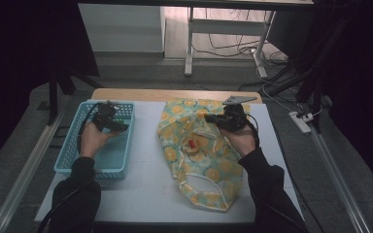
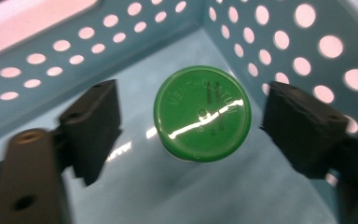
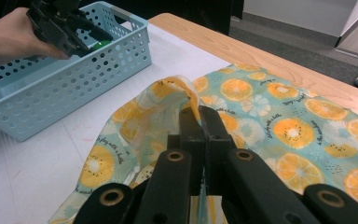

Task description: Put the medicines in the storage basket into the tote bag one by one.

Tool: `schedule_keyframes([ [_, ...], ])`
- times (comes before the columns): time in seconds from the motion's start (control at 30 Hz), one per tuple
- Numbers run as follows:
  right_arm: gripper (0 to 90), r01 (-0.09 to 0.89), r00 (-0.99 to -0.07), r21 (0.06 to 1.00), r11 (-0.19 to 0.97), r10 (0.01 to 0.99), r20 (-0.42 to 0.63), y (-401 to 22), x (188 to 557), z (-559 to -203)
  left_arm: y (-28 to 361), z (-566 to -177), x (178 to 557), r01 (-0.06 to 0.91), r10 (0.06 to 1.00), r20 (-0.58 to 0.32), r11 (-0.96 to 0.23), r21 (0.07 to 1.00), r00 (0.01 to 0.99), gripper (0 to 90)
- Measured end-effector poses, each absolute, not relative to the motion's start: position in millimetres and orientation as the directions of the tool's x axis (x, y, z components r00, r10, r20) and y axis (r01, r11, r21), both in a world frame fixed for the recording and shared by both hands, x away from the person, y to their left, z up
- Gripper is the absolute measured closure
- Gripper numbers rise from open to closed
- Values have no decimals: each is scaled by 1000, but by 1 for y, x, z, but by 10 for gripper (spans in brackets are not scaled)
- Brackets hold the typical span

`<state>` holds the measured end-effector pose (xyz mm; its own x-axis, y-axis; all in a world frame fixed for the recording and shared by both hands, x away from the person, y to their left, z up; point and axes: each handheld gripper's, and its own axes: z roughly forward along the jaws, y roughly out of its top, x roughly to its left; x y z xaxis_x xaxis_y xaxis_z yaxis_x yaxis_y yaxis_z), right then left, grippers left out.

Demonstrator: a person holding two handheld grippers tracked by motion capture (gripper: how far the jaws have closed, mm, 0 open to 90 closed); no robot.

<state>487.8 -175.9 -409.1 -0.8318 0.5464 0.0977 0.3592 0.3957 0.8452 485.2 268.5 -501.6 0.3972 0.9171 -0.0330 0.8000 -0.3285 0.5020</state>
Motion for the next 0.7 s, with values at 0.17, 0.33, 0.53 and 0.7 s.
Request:
schedule_keyframes([
  [0.17, 897, 359, -832, 845, 396, 546, 97, -176, 488, -409, 269, -499, 485, 798, 921, -29, -320, 511, 388, 388],
  [0.33, 897, 358, -832, 845, 397, 546, 97, -175, 488, -410, 270, -498, 485, 795, 918, -39, -320, 516, 395, 512],
  [0.53, 898, 357, -833, 845, 397, 544, 97, -174, 487, -410, 266, -497, 484, 796, 918, -19, -334, 505, 397, 524],
  [0.7, 898, 359, -832, 845, 396, 547, 98, -175, 487, -410, 266, -496, 482, 800, 920, -27, -325, 504, 390, 525],
])
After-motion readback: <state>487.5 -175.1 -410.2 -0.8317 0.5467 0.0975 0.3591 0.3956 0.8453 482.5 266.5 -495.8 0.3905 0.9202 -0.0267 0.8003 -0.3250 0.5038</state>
